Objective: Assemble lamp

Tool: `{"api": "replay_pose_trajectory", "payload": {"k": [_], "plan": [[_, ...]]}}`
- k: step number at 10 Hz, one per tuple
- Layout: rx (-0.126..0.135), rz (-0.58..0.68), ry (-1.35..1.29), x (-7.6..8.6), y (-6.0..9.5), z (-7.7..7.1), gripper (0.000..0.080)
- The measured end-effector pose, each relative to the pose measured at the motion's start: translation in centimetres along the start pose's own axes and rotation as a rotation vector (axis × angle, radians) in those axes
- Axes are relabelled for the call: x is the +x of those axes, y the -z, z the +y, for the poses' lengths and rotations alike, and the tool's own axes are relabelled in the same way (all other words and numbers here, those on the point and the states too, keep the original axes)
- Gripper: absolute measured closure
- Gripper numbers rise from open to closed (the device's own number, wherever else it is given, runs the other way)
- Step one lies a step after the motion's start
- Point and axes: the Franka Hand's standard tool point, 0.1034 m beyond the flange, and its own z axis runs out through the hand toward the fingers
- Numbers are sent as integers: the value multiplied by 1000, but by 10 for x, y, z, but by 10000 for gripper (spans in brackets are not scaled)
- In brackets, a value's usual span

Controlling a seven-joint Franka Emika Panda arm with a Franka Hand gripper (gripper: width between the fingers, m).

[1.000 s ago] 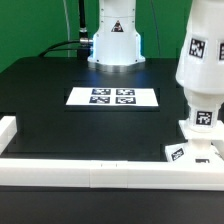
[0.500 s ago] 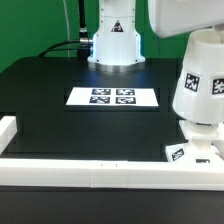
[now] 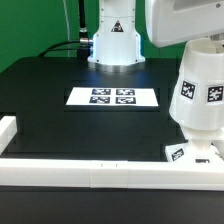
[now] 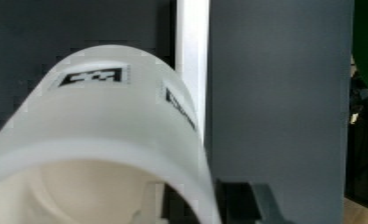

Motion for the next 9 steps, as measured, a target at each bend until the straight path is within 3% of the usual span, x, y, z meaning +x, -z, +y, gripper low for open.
{"api": "replay_pose_trajectory", "payload": {"k": [4,5,6,7,8,9], "plan": [[0,-6,-2,-1,-4,2,755],[0,-6,-3,-1,-3,2,571],[0,-5,-4,-1,-1,3,435],[1,-7,-6,-3,3,4,435],[2,-15,-7,-6,9,5,251],[2,-31,-9,-12,16,6,150]]}}
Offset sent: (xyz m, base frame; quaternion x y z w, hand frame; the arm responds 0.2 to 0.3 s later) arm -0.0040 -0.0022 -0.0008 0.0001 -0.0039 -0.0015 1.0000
